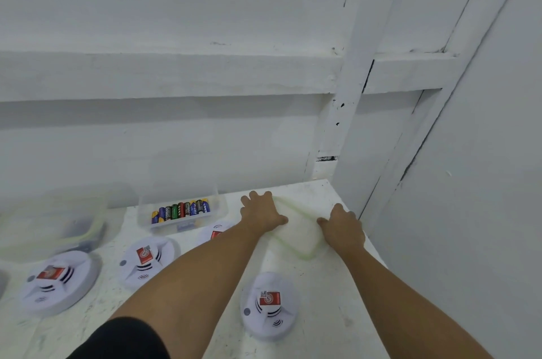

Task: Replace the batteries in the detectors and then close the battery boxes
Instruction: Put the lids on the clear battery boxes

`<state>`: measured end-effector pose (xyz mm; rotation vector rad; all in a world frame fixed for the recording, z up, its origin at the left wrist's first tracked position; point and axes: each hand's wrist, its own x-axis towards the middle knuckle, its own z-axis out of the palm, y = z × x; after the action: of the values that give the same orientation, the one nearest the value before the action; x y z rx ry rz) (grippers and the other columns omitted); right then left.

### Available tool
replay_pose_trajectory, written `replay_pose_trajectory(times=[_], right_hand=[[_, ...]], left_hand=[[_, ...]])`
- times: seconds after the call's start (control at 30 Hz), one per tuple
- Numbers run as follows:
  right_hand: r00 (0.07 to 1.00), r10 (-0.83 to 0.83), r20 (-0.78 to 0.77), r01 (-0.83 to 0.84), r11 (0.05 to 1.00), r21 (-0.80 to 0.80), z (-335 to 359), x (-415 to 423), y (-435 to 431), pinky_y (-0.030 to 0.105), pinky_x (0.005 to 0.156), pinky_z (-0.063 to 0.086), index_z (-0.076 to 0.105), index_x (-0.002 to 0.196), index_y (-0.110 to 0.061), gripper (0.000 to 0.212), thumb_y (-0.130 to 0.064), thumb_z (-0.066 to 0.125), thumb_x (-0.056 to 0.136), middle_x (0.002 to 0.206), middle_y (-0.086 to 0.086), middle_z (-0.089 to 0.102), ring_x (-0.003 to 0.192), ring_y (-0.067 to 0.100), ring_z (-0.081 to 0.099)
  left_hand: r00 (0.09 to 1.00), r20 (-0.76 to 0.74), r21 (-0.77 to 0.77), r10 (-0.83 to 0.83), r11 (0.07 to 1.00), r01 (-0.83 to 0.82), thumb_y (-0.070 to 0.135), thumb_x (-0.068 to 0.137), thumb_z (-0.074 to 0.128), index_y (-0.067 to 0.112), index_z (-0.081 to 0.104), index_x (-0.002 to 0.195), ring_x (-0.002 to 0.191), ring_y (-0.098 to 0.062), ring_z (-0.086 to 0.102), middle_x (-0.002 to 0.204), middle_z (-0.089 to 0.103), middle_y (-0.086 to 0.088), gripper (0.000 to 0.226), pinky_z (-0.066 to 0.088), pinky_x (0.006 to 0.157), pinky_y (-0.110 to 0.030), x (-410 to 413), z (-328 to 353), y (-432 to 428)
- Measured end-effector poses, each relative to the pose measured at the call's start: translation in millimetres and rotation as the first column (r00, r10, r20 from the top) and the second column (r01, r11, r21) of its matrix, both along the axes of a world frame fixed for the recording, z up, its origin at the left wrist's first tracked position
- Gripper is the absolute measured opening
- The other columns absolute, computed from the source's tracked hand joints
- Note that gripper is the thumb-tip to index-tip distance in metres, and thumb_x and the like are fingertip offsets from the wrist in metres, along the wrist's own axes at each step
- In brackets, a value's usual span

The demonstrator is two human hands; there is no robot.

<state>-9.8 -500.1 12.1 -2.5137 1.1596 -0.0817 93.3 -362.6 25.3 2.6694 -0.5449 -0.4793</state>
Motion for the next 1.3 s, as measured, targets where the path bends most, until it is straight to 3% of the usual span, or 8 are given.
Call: replay_pose_trajectory(times=[0.13, 0.33, 0.53, 0.7, 0.97, 1.07, 1.17, 1.3], right_hand=[[0.998, -0.064, -0.002, 0.064, 0.998, -0.019, 5, -4, -2, 0.033, 0.077, 0.044, 0.045, 0.121, -0.005, 0.043, -0.038, 0.048, 0.095, 0.115, 0.012, 0.058, 0.105, 0.029, 0.057], [0.984, -0.146, 0.100, 0.116, 0.959, 0.257, 3, -1, -20, 0.025, 0.056, 0.038, 0.049, 0.084, -0.007, 0.008, -0.011, 0.056, 0.082, 0.067, 0.001, 0.047, 0.067, 0.021, 0.050], [0.934, -0.308, 0.183, 0.140, 0.784, 0.605, 10, -3, -34, 0.026, 0.049, 0.029, 0.044, 0.073, -0.008, 0.020, -0.004, 0.062, 0.081, 0.069, 0.008, 0.042, 0.057, 0.020, 0.040], [0.896, -0.344, 0.282, 0.026, 0.674, 0.738, 18, -13, -41, 0.029, 0.056, 0.038, 0.052, 0.092, -0.014, 0.010, -0.009, 0.060, 0.089, 0.086, 0.010, 0.056, 0.065, 0.022, 0.049], [0.799, -0.361, 0.481, -0.161, 0.642, 0.750, 52, 9, -33, 0.029, 0.061, 0.044, 0.059, 0.079, -0.012, 0.014, -0.002, 0.063, 0.087, 0.078, 0.009, 0.060, 0.062, 0.020, 0.054], [0.817, -0.289, 0.499, -0.267, 0.578, 0.771, 62, 35, -9, 0.028, 0.062, 0.041, 0.064, 0.093, -0.002, 0.008, 0.001, 0.064, 0.085, 0.077, 0.012, 0.059, 0.065, 0.021, 0.050], [0.833, -0.171, 0.526, -0.380, 0.513, 0.769, 66, 65, 22, 0.032, 0.069, 0.044, 0.061, 0.111, 0.003, 0.031, 0.005, 0.066, 0.081, 0.095, 0.016, 0.060, 0.085, 0.026, 0.051], [0.834, 0.016, 0.552, -0.473, 0.536, 0.699, 71, 106, 79, 0.035, 0.076, 0.050, 0.059, 0.116, 0.002, 0.042, 0.003, 0.073, 0.076, 0.099, 0.016, 0.065, 0.085, 0.025, 0.061]], left_hand=[[0.994, -0.001, 0.006, 0.107, 0.994, -0.107, 0.055, 0.075, 0.069, 0.013, 0.044, 0.125, 0.121, -0.032, 0.032, 0.127, 0.036, -0.011, 0.069, 0.035, 0.079, -0.033, -11, -2, -12], [0.972, -0.099, -0.042, 0.213, 0.975, -0.218, 0.054, 0.071, 0.075, 0.010, 0.050, 0.110, 0.118, -0.031, 0.032, 0.125, 0.032, -0.011, 0.063, 0.037, 0.077, -0.032, -14, 0, -19], [0.956, -0.166, -0.108, 0.241, 0.959, -0.261, 0.058, 0.064, 0.079, 0.007, 0.040, 0.125, 0.124, -0.032, 0.030, 0.129, 0.033, -0.013, 0.088, 0.035, 0.086, -0.033, -12, -3, -15], [0.927, -0.299, -0.289, 0.226, 0.905, -0.314, 0.055, 0.054, 0.086, 0.007, 0.028, 0.131, 0.124, -0.031, 0.038, 0.130, 0.042, -0.013, 0.108, 0.037, 0.101, -0.037, -7, -4, -9], [0.847, -0.530, -0.701, 0.027, 0.549, -0.456, 0.012, 0.078, 0.076, 0.017, 0.044, 0.114, 0.064, -0.019, 0.058, 0.086, 0.060, -0.008, 0.048, 0.048, 0.059, -0.029, 9, 45, 31], [0.850, -0.521, -0.707, 0.076, 0.520, -0.479, 0.002, 0.080, 0.071, 0.013, 0.053, 0.105, 0.062, -0.017, 0.061, 0.085, 0.064, -0.009, 0.033, 0.050, 0.050, -0.024, 23, 67, 78], [0.856, -0.476, -0.692, 0.200, 0.515, -0.506, 0.004, 0.079, 0.075, 0.009, 0.056, 0.105, 0.061, -0.019, 0.063, 0.087, 0.066, -0.013, 0.032, 0.054, 0.049, -0.026, 37, 74, 127], [0.815, -0.464, -0.654, 0.348, 0.486, -0.580, 0.008, 0.078, 0.078, 0.008, 0.056, 0.106, 0.061, -0.020, 0.061, 0.085, 0.063, -0.013, 0.036, 0.058, 0.055, -0.027, 49, 73, 190]])
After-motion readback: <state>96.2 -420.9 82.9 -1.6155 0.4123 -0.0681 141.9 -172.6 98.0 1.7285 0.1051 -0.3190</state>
